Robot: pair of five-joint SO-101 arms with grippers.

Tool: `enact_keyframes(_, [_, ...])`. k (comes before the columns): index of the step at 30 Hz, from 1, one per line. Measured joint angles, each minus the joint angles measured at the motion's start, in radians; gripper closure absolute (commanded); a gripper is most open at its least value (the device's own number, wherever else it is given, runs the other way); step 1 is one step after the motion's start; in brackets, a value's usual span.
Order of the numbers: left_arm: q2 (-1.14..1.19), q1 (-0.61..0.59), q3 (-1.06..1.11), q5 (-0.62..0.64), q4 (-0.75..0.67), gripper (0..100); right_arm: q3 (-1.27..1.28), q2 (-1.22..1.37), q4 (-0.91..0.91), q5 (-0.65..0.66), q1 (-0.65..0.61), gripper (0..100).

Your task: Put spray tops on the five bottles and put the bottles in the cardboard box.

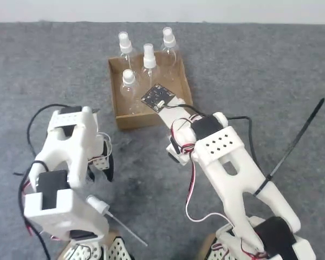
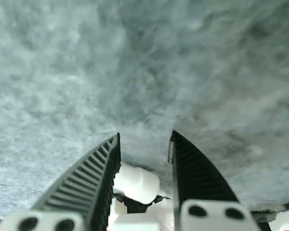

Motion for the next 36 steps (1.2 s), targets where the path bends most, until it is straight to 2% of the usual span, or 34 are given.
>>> enact_keyframes(7, [0.000,0.023,-0.135,0.011,0.097,86,0.000,-0.005,0.000,0.002,0.008,99.1])
enact_keyframes(11, [0.000,-0.035,-0.221,-0.017,0.147,98,0.000,-0.005,0.000,0.002,0.008,99.1])
enact_keyframes(16, [0.000,-0.115,-0.287,-0.215,0.209,99,0.000,-0.005,0.000,0.002,0.008,99.1])
enact_keyframes(23, [-0.003,-0.235,-0.295,-0.517,0.221,99,0.000,-0.005,0.000,0.002,0.008,99.1])
enact_keyframes(27, [-0.100,-0.293,-0.290,-0.726,0.221,99,0.000,-0.005,0.000,0.002,0.008,99.1])
enact_keyframes(32, [-0.287,-0.293,-0.160,-0.945,0.221,99,0.000,-0.005,0.000,0.002,0.008,99.1])
enact_keyframes(36, [-0.365,-0.244,-0.032,-1.071,0.160,99,0.000,-0.005,0.000,0.002,0.008,99.1])
